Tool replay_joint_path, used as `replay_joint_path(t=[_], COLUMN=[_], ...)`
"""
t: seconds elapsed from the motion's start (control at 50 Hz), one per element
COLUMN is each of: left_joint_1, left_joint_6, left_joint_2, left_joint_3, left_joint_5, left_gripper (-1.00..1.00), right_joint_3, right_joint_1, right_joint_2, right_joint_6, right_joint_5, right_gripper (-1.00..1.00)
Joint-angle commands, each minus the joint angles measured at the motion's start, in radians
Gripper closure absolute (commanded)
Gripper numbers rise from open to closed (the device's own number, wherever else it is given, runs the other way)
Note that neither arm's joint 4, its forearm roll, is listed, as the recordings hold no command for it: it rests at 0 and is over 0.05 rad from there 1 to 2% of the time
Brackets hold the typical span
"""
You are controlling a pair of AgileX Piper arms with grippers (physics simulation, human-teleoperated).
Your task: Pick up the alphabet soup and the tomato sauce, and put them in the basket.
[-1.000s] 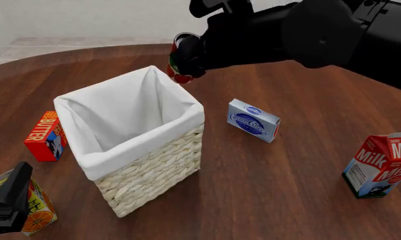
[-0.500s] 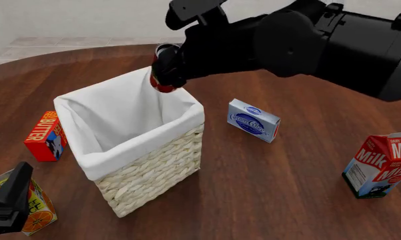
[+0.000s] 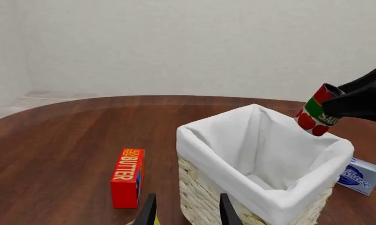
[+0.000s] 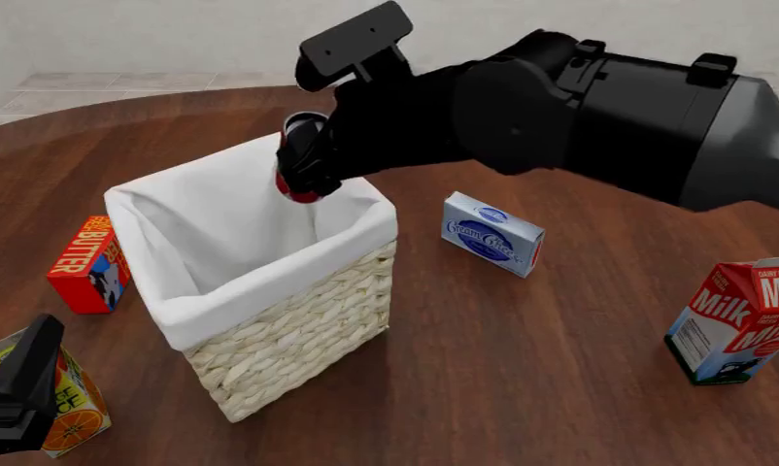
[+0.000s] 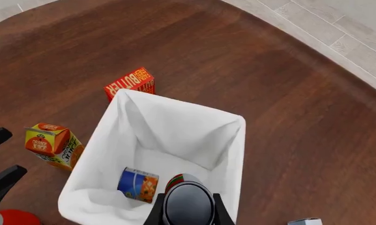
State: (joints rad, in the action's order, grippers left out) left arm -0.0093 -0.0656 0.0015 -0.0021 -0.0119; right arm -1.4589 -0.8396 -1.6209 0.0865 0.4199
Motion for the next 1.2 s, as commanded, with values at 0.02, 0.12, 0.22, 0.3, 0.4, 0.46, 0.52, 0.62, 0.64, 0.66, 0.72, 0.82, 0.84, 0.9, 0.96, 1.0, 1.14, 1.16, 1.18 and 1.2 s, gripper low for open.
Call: replay_joint_path(t=[0.02,0.12,0.22,0.3,0.4,0.46,0.52,0.62,0.64,0.66,0.72,0.82,0.84,0.9,0.96,1.0,1.14,1.16,1.18,1.2], left_joint_1=[-0.004,-0.004,-0.007,-0.006,-0.005,-0.005,-0.006,-0.007,-0.007,-0.007,-0.007,-0.008,-0.008,-0.009,-0.009,-0.009,-0.009,-0.009,-0.009,-0.009], left_joint_6=[-0.003,-0.003,-0.001,-0.003,-0.006,-0.008,-0.009,-0.01,-0.01,-0.009,-0.009,-0.009,-0.009,-0.009,-0.009,-0.009,-0.01,-0.01,-0.01,-0.01], left_joint_2=[0.0,0.0,0.0,-0.001,-0.001,-0.001,-0.001,-0.001,-0.001,-0.001,-0.001,-0.001,-0.001,-0.001,-0.001,-0.001,-0.001,-0.001,-0.001,-0.001], left_joint_3=[0.0,0.0,0.0,0.0,-0.001,-0.001,-0.001,-0.001,-0.001,-0.001,-0.001,-0.001,-0.001,-0.001,-0.001,-0.001,-0.001,-0.001,-0.001,-0.001], left_joint_5=[-0.001,0.0,0.0,-0.001,-0.002,-0.002,-0.002,-0.002,-0.002,-0.002,-0.002,-0.002,-0.002,-0.002,-0.002,-0.002,-0.002,-0.003,-0.003,-0.002], left_gripper=[-1.0,-1.0,-1.0,-1.0,-1.0,-1.0,-1.0,-1.0,-1.0,-1.0,-1.0,-1.0,-1.0,-1.0,-1.0,-1.0,-1.0,-1.0,-1.0,-1.0], right_joint_3=[0.013,0.011,-0.001,-0.006,-0.013,-0.021,-0.033,-0.045,-0.046,-0.045,-0.049,-0.048,-0.05,-0.049,-0.047,-0.041,-0.038,-0.039,-0.039,-0.041], right_joint_1=[-0.013,-0.012,-0.011,-0.013,-0.015,-0.013,-0.012,-0.008,-0.009,-0.009,-0.009,-0.01,-0.009,-0.007,-0.004,-0.003,0.007,0.01,0.01,0.011], right_joint_2=[-0.013,-0.025,-0.044,-0.057,-0.082,-0.095,-0.111,-0.132,-0.137,-0.138,-0.15,-0.167,-0.175,-0.18,-0.185,-0.19,-0.208,-0.213,-0.215,-0.218], right_joint_6=[-0.023,-0.025,-0.024,-0.023,-0.023,-0.021,-0.021,-0.022,-0.025,-0.024,-0.025,-0.027,-0.028,-0.029,-0.028,-0.031,-0.031,-0.032,-0.032,-0.033], right_joint_5=[-0.017,-0.02,-0.02,-0.021,-0.026,-0.026,-0.024,-0.024,-0.025,-0.026,-0.027,-0.033,-0.034,-0.036,-0.039,-0.044,-0.052,-0.054,-0.054,-0.054], right_gripper=[1.0,1.0,1.0,1.0,1.0,1.0,1.0,1.0,1.0,1.0,1.0,1.0,1.0,1.0,1.0,1.0,1.0,1.0,1.0,1.0])
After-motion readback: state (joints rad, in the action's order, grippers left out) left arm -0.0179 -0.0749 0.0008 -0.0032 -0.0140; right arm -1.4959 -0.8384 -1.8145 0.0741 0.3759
